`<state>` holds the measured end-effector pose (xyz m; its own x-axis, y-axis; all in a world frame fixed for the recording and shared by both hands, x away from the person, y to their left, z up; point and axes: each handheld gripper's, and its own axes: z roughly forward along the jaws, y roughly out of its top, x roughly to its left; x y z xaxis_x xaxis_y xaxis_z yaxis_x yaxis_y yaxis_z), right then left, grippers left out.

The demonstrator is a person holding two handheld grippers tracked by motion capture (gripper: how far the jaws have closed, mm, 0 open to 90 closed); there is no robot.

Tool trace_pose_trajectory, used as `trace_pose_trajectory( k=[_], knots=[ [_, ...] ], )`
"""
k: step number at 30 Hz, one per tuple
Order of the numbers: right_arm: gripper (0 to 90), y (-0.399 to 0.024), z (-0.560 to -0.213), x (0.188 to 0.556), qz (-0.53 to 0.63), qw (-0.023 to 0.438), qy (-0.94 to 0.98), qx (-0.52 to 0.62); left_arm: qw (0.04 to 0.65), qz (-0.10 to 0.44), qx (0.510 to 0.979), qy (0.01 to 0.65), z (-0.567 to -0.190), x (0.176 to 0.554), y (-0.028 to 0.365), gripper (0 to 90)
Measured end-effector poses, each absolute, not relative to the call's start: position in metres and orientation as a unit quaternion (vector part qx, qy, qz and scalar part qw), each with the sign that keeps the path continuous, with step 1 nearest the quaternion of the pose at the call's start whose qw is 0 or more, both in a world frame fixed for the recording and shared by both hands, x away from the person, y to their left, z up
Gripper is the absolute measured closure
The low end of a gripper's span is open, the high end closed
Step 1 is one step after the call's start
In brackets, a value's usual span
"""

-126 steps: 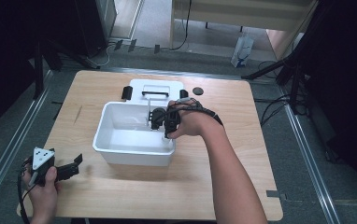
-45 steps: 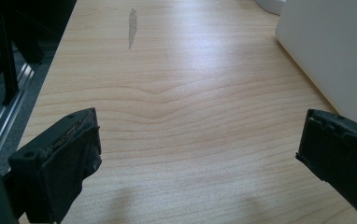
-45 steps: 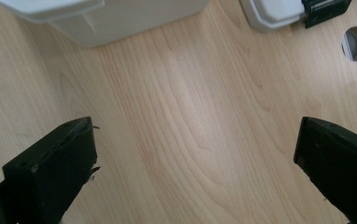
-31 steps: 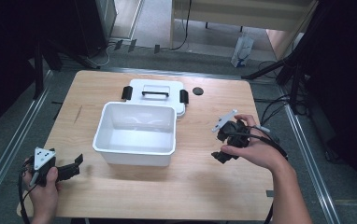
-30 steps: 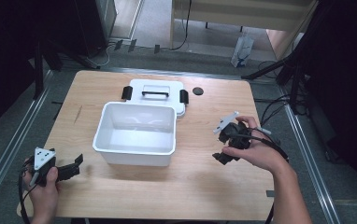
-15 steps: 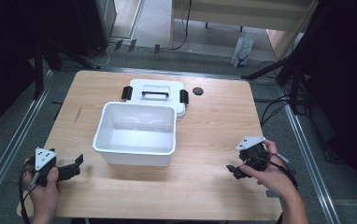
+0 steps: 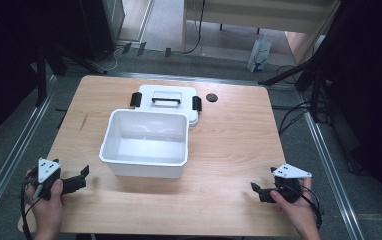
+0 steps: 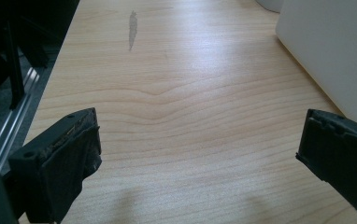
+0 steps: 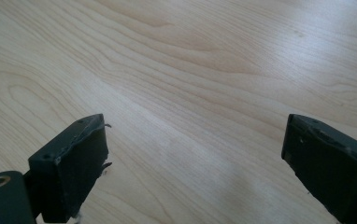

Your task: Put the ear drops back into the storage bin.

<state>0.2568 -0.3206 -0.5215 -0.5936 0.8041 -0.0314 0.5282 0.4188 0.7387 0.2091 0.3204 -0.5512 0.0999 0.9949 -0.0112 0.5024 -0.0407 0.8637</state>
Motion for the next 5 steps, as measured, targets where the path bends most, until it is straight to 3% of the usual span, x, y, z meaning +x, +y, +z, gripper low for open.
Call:
trace_pose_trajectory(
  k=[5],
  knots=[
    [6.8,-0.3276,-0.5276,0.2531,0.382,0.197,0.797,0.425,0.372,0.331,0.641,0.584,-0.5512,0.2090,0.3202,0.0]
  ],
)
